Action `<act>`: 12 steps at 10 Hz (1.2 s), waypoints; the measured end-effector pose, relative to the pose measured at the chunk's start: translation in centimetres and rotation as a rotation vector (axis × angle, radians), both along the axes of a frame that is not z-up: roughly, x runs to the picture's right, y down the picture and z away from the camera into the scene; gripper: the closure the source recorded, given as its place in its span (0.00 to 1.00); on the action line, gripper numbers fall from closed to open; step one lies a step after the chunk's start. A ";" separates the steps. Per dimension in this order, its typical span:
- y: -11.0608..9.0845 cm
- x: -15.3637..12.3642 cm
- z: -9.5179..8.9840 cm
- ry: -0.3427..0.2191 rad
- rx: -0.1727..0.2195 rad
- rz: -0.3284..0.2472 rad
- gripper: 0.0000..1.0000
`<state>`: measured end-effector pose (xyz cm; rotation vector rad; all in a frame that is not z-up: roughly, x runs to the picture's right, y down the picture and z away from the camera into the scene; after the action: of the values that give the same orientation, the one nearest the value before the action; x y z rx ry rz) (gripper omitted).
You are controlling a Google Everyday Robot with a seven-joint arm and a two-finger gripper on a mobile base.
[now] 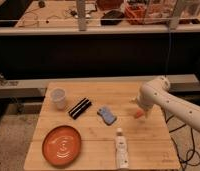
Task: Drag the pepper across the table
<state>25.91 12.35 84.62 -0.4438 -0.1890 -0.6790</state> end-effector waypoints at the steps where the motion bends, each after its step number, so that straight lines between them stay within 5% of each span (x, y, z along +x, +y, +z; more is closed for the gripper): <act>1: 0.2 0.0 0.2 -0.004 -0.004 -0.001 0.20; 12: 2.6 0.5 0.9 -0.019 -0.049 0.043 0.20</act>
<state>26.44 14.93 85.56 -0.4788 -0.2326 -0.6374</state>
